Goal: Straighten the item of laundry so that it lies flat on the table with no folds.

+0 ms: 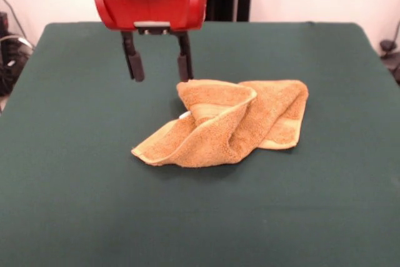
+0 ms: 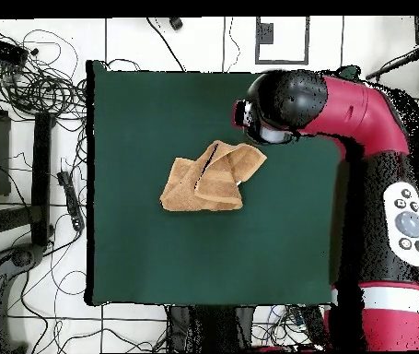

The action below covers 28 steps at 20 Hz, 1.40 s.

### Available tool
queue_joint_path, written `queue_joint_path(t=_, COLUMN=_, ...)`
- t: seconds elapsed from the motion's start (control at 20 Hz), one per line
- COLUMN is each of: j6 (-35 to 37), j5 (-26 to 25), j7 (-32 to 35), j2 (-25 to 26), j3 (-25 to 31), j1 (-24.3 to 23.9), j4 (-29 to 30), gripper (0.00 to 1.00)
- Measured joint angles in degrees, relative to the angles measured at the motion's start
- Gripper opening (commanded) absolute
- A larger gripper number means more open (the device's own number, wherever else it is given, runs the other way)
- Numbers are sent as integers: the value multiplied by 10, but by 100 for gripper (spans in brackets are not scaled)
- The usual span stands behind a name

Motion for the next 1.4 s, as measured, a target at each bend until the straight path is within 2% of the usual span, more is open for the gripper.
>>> queue_joint_path(t=0.8, j6=0, j5=-2, j7=0, j2=36, j3=-2, j1=4, j4=13, gripper=100)
queue_joint_path(t=1.4, j6=0, j5=-1, j7=0, j2=41, j3=-10, j1=41, j4=13, gripper=100)
